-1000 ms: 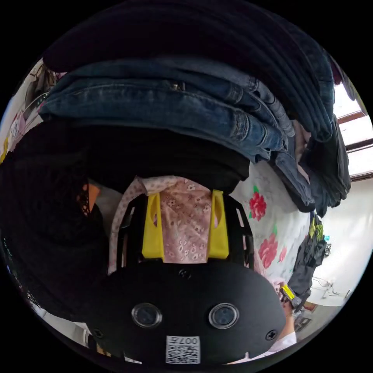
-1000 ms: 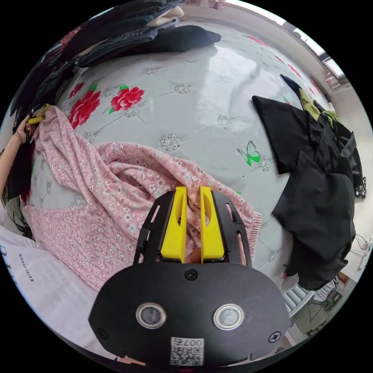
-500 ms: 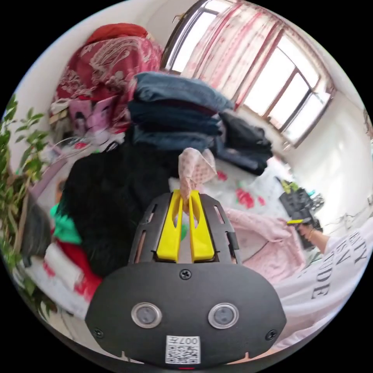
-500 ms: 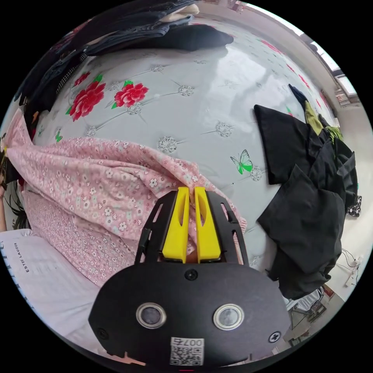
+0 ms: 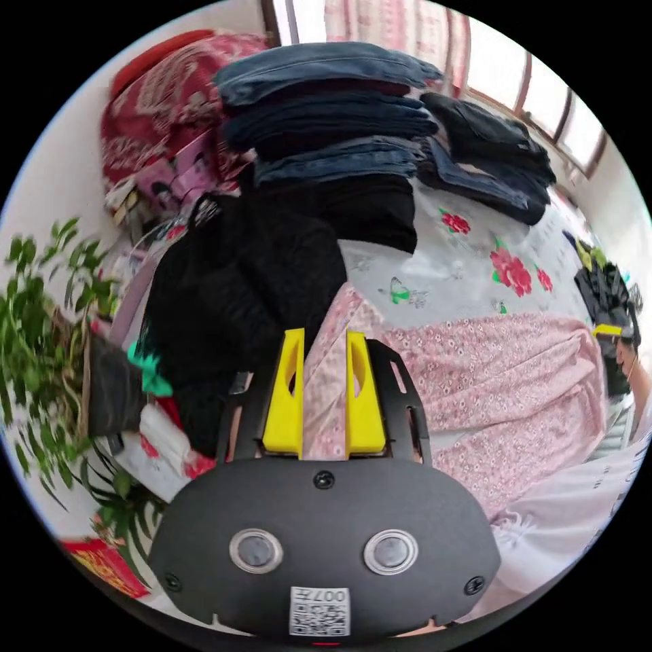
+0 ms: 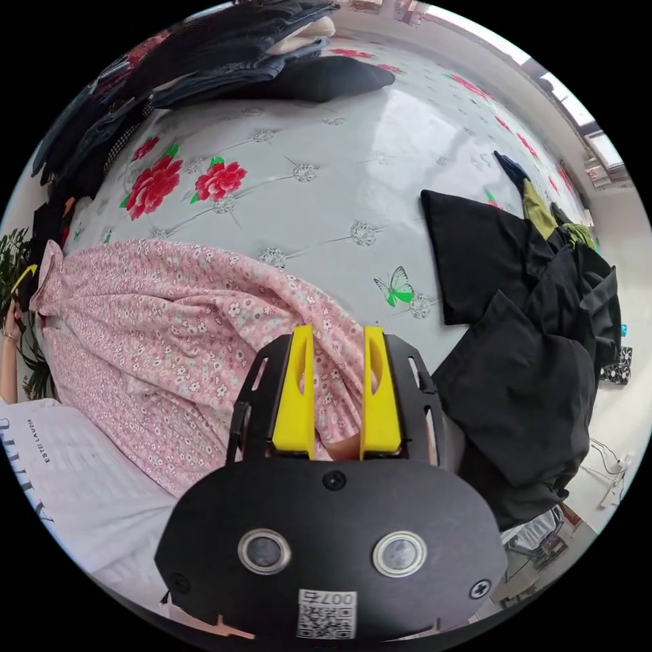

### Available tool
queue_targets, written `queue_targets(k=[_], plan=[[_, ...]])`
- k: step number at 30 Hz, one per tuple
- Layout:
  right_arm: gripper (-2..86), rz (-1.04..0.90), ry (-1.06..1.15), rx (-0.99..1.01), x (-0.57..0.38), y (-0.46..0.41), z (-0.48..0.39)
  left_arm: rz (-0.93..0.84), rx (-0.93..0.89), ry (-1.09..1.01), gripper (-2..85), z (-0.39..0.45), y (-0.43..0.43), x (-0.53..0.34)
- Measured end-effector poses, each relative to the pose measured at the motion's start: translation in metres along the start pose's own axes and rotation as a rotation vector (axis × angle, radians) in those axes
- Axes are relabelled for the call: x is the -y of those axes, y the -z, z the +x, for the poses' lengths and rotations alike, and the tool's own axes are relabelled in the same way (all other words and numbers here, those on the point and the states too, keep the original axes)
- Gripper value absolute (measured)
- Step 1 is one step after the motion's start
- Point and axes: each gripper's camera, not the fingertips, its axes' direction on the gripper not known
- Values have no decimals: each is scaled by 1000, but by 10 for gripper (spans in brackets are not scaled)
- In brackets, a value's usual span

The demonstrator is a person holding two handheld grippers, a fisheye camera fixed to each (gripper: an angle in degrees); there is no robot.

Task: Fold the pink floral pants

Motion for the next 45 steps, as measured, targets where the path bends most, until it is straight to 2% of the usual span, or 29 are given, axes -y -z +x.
queue_targets(k=[4, 6, 12, 14, 17, 21, 22, 24, 26, 31, 34, 41, 45], plan=[[32, -110, 14, 12, 10, -25, 4, -97, 39, -212, 95, 67, -54, 41], [18, -109, 16, 70, 12, -25, 8, -271, 172, -307, 44, 106, -109, 51], [-1, -42, -12, -22, 14, 5, 33, -314, 295, -522, -4, 156, -136, 65], [-2, 11, -100, -115, 11, 22, 54, -258, 249, -485, -5, 156, -133, 82], [-2, 80, -228, -156, 6, 40, 84, -75, 166, -340, -3, 151, -109, 132], [-2, 131, -377, -147, 7, 47, 107, 198, 221, -143, 16, 149, -73, 188], [-1, 110, -397, -185, 9, 44, 109, 205, 218, -134, 27, 149, -73, 193], [0, 74, -372, -179, 8, 40, 109, 89, 143, -91, 61, 145, -89, 209], [2, 116, -350, -183, -9, 48, 103, 18, 120, -82, 69, 141, -96, 207], [25, 200, -339, -115, -78, 73, 97, 60, 174, -60, 66, 126, -62, 155], [43, 167, -372, -45, -134, 72, 105, 75, 131, 3, 64, 112, -34, 92], [67, 35, -506, 93, -255, 46, 122, -174, 94, 126, 42, 99, -16, -102], [59, -7, -416, 93, -277, 39, 96, -225, 114, 187, 2, 106, 6, -179]])
